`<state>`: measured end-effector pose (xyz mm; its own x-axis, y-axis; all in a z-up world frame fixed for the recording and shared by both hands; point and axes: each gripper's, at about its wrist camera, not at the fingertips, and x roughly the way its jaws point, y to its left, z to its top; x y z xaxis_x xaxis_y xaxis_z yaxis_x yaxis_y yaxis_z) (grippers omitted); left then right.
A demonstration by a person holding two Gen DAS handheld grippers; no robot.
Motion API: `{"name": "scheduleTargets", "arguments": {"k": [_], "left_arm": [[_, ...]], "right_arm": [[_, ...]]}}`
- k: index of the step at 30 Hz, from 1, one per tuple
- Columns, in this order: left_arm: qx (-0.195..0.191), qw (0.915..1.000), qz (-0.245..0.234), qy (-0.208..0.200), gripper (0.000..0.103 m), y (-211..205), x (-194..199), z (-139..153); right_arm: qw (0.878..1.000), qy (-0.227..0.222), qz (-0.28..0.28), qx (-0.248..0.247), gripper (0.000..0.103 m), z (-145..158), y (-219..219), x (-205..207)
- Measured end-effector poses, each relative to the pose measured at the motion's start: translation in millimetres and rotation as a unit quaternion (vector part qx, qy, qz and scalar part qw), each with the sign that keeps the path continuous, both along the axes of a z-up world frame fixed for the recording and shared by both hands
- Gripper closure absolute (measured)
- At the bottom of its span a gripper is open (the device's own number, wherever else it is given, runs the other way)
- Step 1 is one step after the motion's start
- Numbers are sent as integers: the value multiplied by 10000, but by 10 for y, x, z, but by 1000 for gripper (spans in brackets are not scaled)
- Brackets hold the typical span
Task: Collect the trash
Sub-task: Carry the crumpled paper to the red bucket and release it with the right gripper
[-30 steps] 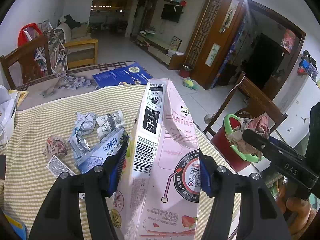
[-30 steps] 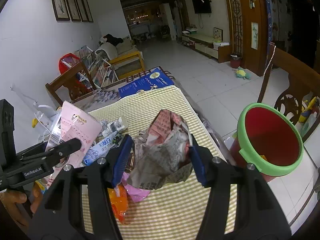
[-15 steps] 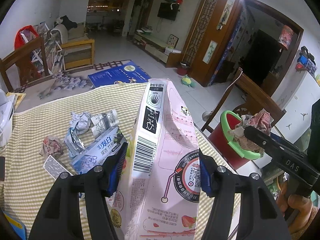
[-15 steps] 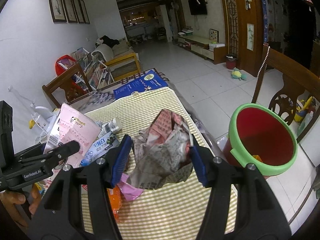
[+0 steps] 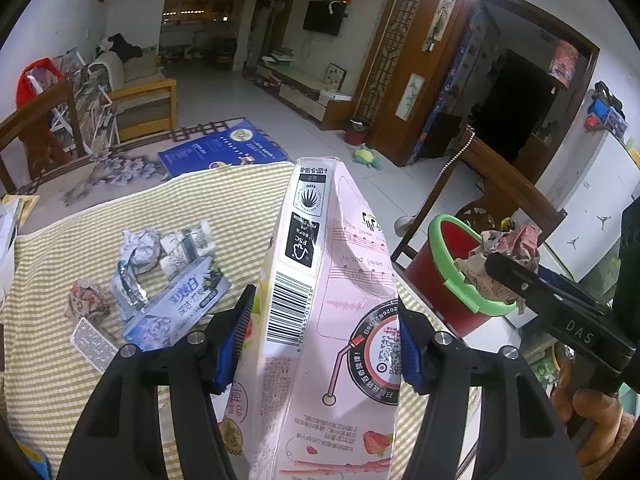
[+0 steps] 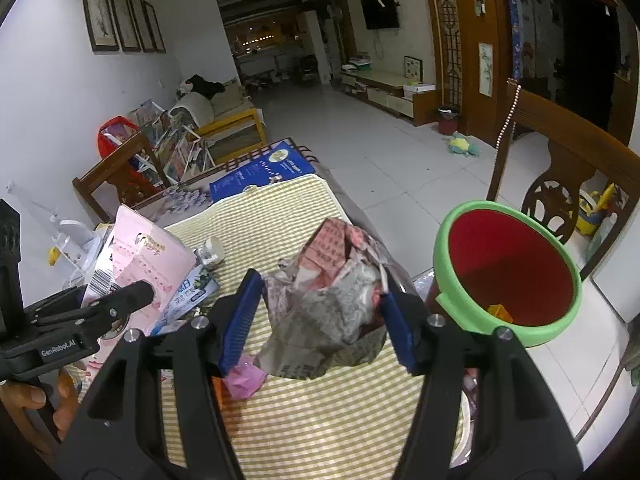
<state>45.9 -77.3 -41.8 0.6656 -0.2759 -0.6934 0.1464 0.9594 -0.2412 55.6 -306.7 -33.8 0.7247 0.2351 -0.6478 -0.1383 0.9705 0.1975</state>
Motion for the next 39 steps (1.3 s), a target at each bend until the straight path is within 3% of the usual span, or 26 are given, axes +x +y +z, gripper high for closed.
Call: {"name": "scheduleTargets", "arguments": {"k": [24, 39], "left_arm": [[33, 9994, -306, 142, 44, -660, 263, -60], [29, 9992, -313, 237, 44, -1171, 554, -109]], "right_arm": [[9991, 159, -401, 36, 46, -116, -659, 170], [9983, 200, -548, 1, 46, -164, -1206, 478]]}}
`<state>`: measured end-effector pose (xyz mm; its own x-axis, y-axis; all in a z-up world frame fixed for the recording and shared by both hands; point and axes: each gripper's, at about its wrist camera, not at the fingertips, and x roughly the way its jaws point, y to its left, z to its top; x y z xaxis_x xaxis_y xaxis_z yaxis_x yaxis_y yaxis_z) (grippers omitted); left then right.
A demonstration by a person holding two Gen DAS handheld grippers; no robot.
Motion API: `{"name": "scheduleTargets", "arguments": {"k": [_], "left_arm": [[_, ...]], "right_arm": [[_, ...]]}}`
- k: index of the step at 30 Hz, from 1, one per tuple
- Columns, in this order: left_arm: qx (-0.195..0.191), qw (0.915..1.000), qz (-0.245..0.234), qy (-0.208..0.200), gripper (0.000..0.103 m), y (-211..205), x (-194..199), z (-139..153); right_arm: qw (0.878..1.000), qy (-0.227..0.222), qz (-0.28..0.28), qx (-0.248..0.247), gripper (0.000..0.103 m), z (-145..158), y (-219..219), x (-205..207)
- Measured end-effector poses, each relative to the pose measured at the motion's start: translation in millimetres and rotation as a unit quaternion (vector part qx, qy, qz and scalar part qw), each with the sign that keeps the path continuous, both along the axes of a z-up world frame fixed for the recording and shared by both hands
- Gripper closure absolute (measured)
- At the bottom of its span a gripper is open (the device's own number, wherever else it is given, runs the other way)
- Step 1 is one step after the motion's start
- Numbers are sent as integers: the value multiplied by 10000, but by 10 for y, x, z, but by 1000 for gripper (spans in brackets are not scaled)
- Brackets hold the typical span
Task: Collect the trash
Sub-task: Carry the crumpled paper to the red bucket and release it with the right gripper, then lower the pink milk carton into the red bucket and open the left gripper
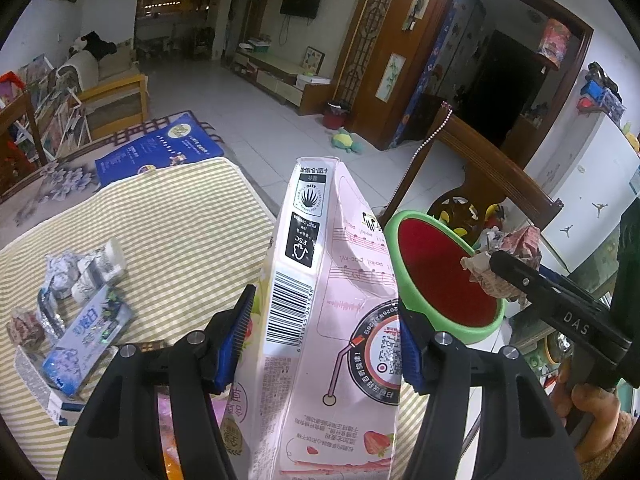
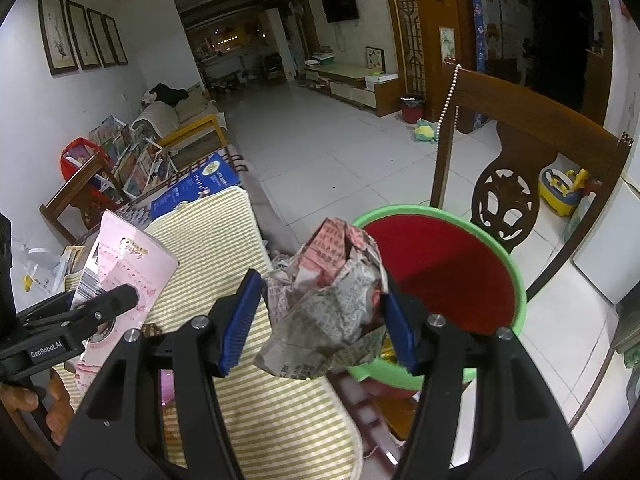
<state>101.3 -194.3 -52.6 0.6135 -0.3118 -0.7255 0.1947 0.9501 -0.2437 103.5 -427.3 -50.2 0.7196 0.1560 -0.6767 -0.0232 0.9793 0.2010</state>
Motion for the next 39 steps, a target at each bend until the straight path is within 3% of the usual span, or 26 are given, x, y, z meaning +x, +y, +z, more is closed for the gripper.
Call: {"name": "scheduleTargets", "arguments": {"k": [13, 15, 17, 21, 29, 39], "left_arm": [[50, 10000, -8, 82, 44, -329, 245, -19], [62, 9999, -3, 100, 44, -352, 274, -25], [78, 9999, -4, 129, 44, -378, 308, -31], [71, 9998, -102, 161, 43, -479, 378, -35], [185, 9954, -900, 287, 43, -1054, 588, -187], [315, 9834, -1740, 416, 43, -1733, 747, -414]], "right_arm": [[9990, 112, -417, -96, 44, -132, -524, 284], [9989, 120, -443, -121, 38, -150, -559, 329], [9986, 121, -501, -128, 23, -179, -592, 372], [9984, 127, -556, -44, 21, -214, -664, 400], [9957, 80, -923, -70, 20, -217, -957, 310], [9903, 221, -1373, -6, 20, -282, -1342, 107]]}}
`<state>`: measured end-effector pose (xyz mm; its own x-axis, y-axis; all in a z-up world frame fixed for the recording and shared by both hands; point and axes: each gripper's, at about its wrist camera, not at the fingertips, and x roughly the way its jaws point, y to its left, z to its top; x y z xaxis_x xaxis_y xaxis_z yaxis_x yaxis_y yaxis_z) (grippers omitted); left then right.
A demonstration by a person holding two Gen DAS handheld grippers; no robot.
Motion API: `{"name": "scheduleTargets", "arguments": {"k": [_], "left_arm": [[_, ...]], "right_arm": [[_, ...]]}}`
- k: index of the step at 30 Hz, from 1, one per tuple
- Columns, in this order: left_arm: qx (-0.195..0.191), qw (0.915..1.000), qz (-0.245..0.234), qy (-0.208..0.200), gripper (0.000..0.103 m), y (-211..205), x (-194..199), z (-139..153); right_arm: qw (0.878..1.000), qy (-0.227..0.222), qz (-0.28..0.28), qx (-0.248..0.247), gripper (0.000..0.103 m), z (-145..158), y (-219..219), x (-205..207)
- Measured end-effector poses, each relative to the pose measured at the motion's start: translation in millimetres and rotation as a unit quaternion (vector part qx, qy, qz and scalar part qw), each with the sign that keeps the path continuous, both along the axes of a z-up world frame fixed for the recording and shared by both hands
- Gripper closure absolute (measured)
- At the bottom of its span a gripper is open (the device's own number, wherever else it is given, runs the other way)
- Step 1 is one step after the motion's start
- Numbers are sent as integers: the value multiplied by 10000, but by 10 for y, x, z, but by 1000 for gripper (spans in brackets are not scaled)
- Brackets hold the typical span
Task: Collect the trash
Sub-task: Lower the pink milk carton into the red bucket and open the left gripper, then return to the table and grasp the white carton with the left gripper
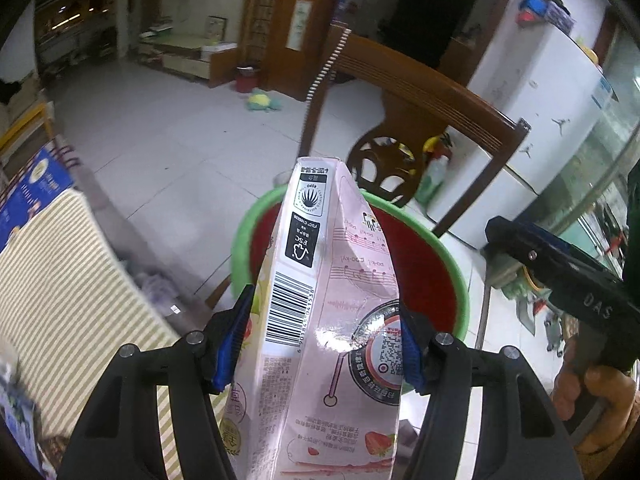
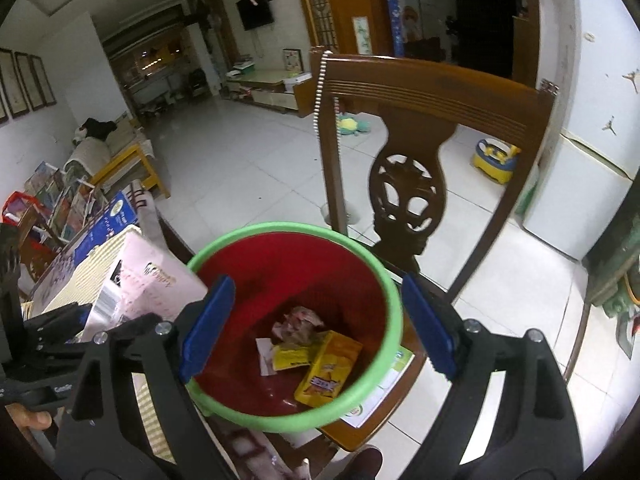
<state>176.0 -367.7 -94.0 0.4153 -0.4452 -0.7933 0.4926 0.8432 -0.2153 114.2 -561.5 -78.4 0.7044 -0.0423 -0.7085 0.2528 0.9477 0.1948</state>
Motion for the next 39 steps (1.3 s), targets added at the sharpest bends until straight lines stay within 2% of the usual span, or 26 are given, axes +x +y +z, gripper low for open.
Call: {"name": "scheduleTargets", "arguments": {"k": [5, 9, 18, 24, 30, 36, 39], "left_arm": [[40, 9999, -96, -39, 37, -119, 36, 15], [-16, 9999, -21, -169, 37, -54, -32, 100], [-228, 9987, 386, -239, 37, 420, -312, 260], [-381, 9953, 832, -325, 37, 961, -608, 353], [-390, 9898, 1343, -277, 37, 1548, -818, 311], [-305, 9778, 2059, -226, 37, 2299, -1024, 244], [-226, 9667, 2543, -197, 36, 2766, -1128, 186]], "right_arm": [[9999, -5, -99, 64, 20, -8, -69, -68], [9999, -25, -92, 85, 20, 1, -33, -109], [9998, -98, 137, 61, 19, 66, 239, -185], [9992, -89, 378, 8, 18, 76, 598, -234], [9962, -16, 867, -35, 16, 58, 1142, -256], [9888, -1, 1494, -45, 16, 65, 1827, -240], [9855, -21, 1697, -15, 16, 75, 2078, -257]]}}
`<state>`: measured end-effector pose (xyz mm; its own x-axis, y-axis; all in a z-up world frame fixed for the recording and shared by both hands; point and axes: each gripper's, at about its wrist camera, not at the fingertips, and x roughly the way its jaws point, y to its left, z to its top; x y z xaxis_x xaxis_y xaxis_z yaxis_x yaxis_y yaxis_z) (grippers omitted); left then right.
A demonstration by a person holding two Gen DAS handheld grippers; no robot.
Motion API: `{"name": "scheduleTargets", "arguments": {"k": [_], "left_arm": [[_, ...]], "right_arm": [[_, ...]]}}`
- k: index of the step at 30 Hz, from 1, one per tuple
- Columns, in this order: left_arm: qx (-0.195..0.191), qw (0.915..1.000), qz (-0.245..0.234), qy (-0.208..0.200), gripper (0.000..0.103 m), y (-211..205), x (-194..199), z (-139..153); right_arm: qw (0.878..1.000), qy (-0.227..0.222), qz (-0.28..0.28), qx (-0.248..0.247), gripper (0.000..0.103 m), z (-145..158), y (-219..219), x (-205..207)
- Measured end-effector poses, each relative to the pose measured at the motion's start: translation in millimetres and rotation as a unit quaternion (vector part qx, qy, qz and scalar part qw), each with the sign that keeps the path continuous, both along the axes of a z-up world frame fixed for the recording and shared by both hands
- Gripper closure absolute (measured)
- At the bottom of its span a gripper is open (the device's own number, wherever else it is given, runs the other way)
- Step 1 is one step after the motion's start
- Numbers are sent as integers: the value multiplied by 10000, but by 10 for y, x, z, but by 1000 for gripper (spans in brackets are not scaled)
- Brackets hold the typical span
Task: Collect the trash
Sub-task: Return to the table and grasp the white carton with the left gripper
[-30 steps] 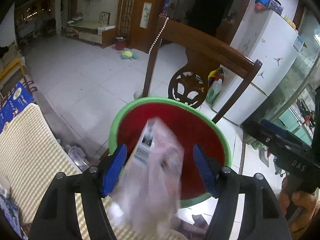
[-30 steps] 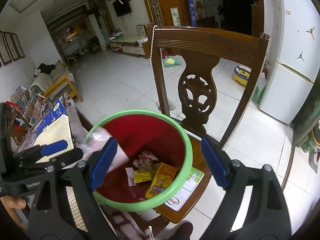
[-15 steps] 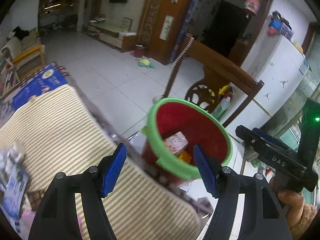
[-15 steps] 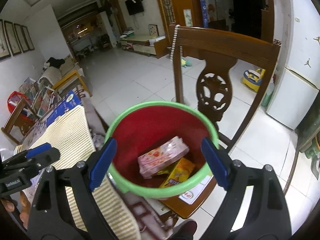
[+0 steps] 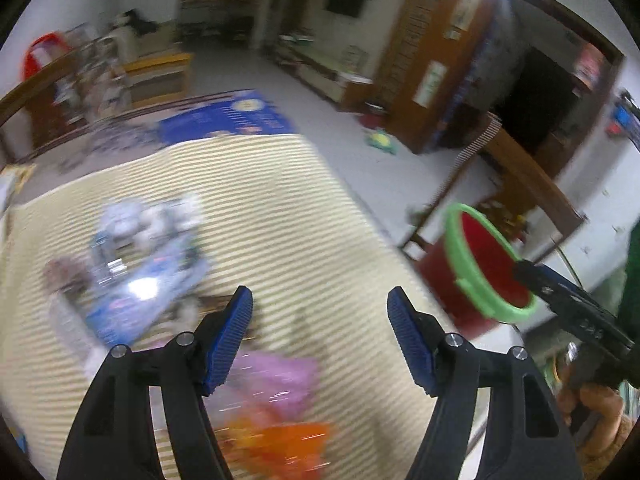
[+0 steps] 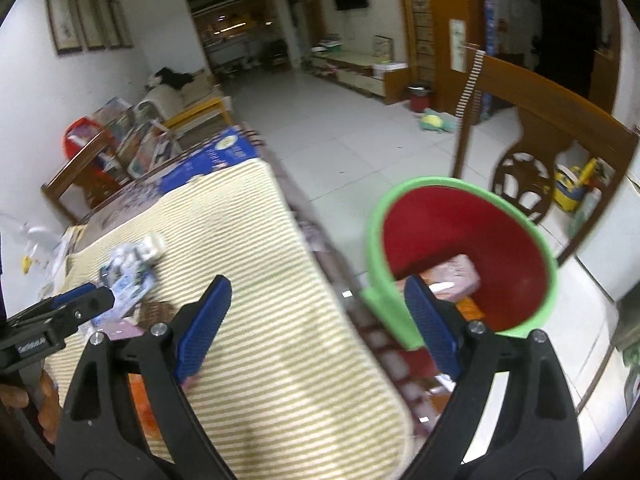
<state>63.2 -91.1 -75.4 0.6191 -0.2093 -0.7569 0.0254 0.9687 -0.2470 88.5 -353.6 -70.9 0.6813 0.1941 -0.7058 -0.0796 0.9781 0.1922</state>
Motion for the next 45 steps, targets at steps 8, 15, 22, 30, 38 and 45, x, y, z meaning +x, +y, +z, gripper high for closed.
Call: {"name": "scheduleTargets", "arguments": {"k": [8, 15, 22, 30, 38, 45], "left_arm": [[190, 9869, 1534, 468, 36, 1307, -172, -317], [-201, 9723, 2079, 1051, 36, 1892, -149, -724], [-711, 9638, 2125, 1448, 35, 2030, 46, -1061], [-1110, 9569, 2207, 1525, 33, 2111, 118, -1295], [-1117, 9648, 1997, 1297, 63, 2101, 17, -1161], [-842, 9700, 1906, 1250, 64, 2093, -95, -1105]], "right_arm": [[9988, 149, 404, 245, 16, -54, 607, -87], [9971, 204, 614, 399, 16, 10, 923, 2], [9952, 450, 854, 182, 11, -64, 1228, 246], [9785, 1391, 1329, 749, 10, -433, 1706, 723], [9403, 2589, 1623, 1498, 8, -877, 2414, 1150], [9284, 3307, 1270, 1116, 5, -1236, 2838, 1357]]}}
